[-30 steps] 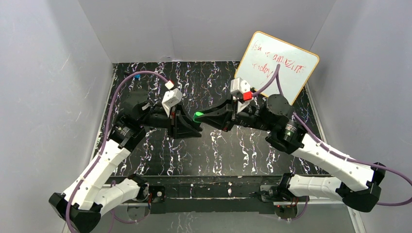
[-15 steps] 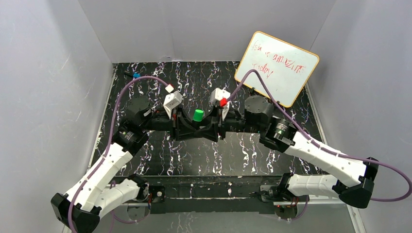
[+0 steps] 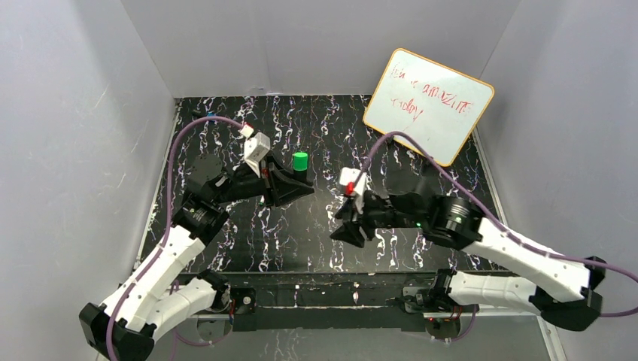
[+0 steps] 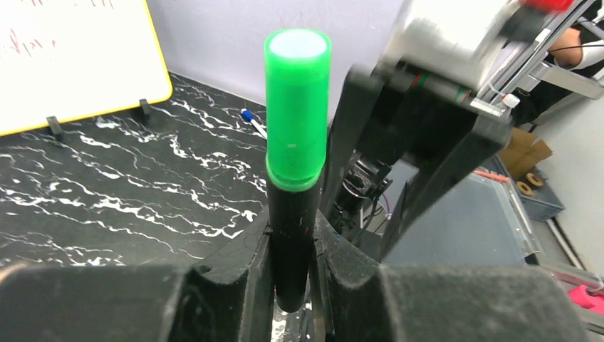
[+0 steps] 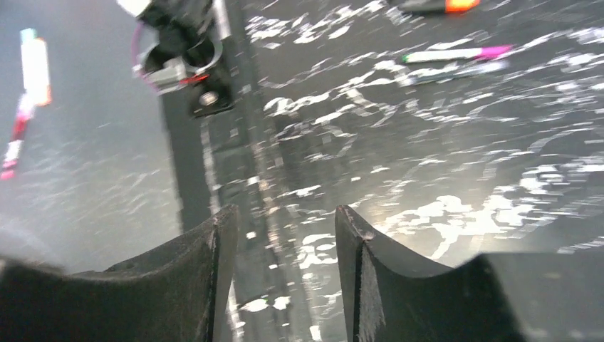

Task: Insert the pens into the pen caps
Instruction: Press the pen cap onto the pen.

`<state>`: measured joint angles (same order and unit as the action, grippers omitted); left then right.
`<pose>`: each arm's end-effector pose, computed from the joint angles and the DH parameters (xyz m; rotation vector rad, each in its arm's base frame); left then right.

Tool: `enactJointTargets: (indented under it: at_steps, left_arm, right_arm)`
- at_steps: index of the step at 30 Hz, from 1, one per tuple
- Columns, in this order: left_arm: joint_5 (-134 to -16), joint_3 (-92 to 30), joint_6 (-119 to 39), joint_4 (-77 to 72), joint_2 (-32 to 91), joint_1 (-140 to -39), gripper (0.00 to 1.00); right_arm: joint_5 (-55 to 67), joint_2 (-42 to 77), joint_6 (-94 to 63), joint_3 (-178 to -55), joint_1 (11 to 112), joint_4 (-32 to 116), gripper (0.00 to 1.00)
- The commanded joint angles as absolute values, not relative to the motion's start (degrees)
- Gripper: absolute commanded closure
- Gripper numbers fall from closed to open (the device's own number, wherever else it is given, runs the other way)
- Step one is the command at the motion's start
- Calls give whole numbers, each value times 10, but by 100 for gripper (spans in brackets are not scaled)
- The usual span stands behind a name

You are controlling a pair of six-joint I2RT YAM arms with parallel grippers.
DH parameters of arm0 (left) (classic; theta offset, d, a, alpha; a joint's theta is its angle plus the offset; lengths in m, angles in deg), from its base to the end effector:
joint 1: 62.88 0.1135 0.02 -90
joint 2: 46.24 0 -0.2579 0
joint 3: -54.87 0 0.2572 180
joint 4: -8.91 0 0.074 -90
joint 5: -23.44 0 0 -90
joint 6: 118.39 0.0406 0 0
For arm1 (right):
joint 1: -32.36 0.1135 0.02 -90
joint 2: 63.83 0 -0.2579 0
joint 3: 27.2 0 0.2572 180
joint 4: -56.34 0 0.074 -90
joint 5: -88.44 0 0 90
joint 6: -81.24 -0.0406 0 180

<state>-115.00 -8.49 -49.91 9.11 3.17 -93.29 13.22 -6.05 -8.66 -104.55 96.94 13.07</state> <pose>0.1568 -0.1273 0.3960 0.8715 1.2708 -1.2896 0.0887 0.2109 0.3723 -1.2732 1.6785 0.9617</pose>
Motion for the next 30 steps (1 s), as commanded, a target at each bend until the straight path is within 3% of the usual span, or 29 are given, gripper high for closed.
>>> enactJointTargets:
  at_steps: [1,6,13,20,24,30]
  left_arm:
    - [-1194,-62,-538,117,52,-930,100]
    - [-1229,-69,-530,65,58,-930,100]
    - [-1293,-78,-526,28,60,-930,100]
    - [-1344,-60,-524,15,62,-930,100]
    - [-1334,-67,-471,-42,62,-930,100]
    - [-1262,-50,-426,-85,50,-930,100]
  right_arm:
    - [-41,-178,9,-991,970,222,38]
    - [-72,-246,109,-903,969,364,31]
    - [-98,-235,274,-860,969,475,30]
    - [-12,-223,364,-830,970,543,30]
    - [-2,-201,364,-852,971,559,28]
    - [-133,-129,211,-974,969,558,27]
